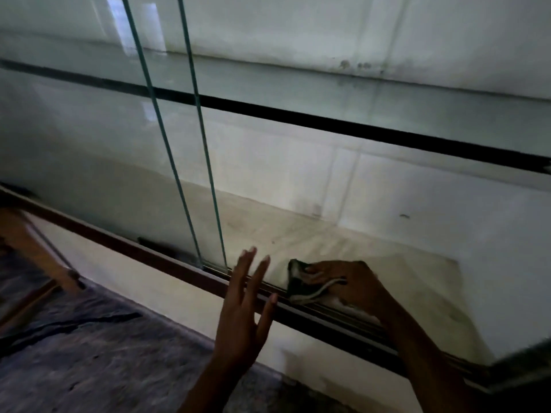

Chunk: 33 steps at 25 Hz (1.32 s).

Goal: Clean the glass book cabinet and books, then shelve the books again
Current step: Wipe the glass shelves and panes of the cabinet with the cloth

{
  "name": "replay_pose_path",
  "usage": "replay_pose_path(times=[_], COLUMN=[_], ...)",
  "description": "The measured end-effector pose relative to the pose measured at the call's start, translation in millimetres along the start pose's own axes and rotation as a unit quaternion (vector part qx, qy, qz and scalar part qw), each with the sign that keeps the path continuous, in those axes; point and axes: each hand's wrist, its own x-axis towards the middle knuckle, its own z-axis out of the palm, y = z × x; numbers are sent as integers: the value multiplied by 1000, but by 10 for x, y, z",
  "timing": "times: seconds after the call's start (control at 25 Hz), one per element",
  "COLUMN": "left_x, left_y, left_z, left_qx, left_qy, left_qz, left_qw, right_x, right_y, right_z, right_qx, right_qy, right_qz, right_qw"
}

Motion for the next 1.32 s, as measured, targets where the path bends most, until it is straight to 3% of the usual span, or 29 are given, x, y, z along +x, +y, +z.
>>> replay_pose_path(times=[0.08,0.12,0.24,0.32,0.44,0.6,0.68,0.84,0.92,1.0,1.08,1.16,1.24,1.32], left_x=[185,311,646,672,628,640,624,651,643,651,636,556,417,244], left_y=[-104,-182,-363,-457,-489,-491,-490,-466,-463,-453,-400,-370,-365,-397], left_z=[120,182,316,370,398,422,444,432,411,372,319,260,202,137], left_qx=[38,67,169,206,223,252,255,244,233,222,228,226,229,236], left_qy=[-60,-84,-186,-255,-290,-282,-280,-266,-268,-256,-237,-204,-187,-184], left_qz=[69,92,88,57,41,52,59,63,60,51,56,75,91,101], left_qw=[995,990,964,943,930,924,924,930,933,940,943,950,951,949], right_x=[-343,-432,-572,-575,-510,-423,-295,132,201,83,-195,-574,-989,-1186], right_y=[-55,-29,192,412,581,639,574,159,14,-53,-118,-149,-97,-106], right_z=[-179,-300,-715,-833,-597,-496,-323,84,231,254,-10,-362,-557,-421], right_qx=[35,41,-24,-107,-245,-273,-259,-221,-186,-126,-55,-66,-175,-331], right_qy=[56,124,350,401,374,351,323,262,203,123,103,153,180,152], right_qz=[44,68,158,231,276,266,227,69,-4,-19,37,152,281,346], right_qw=[997,989,923,880,851,855,882,937,961,984,992,974,926,865])
